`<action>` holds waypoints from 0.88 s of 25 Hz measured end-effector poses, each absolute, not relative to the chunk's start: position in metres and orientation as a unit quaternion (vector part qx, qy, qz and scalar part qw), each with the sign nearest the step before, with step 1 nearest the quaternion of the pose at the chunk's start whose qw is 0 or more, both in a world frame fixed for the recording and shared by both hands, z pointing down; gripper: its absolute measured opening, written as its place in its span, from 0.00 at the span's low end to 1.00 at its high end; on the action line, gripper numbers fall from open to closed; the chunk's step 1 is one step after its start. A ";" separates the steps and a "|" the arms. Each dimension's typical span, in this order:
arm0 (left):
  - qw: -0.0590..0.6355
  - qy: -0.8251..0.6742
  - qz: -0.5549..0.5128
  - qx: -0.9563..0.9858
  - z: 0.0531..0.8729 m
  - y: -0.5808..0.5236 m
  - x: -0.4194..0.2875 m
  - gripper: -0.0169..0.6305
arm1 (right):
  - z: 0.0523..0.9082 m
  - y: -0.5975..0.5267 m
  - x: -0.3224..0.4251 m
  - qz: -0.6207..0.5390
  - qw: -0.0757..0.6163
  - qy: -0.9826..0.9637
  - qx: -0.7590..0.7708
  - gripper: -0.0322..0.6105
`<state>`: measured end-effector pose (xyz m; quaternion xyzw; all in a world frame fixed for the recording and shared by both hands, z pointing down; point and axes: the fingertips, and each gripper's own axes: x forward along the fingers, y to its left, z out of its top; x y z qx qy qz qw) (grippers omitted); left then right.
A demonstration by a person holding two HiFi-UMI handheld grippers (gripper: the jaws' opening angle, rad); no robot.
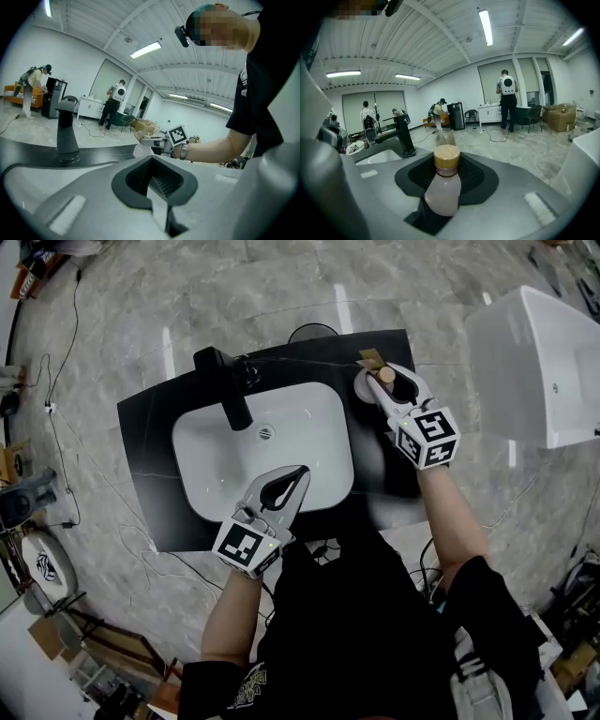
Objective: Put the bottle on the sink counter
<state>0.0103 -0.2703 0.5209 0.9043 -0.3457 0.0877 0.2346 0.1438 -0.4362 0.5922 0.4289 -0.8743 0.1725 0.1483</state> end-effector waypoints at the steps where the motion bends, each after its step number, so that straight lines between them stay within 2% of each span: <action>1: 0.236 -0.348 0.088 0.903 0.521 -0.271 0.011 0.03 | 0.593 -0.439 0.144 0.171 0.149 -0.874 0.429 0.30; 22: 0.249 -0.384 0.089 0.885 0.527 -0.256 -0.006 0.03 | 0.609 -0.466 0.131 0.139 0.153 -0.879 0.430 0.30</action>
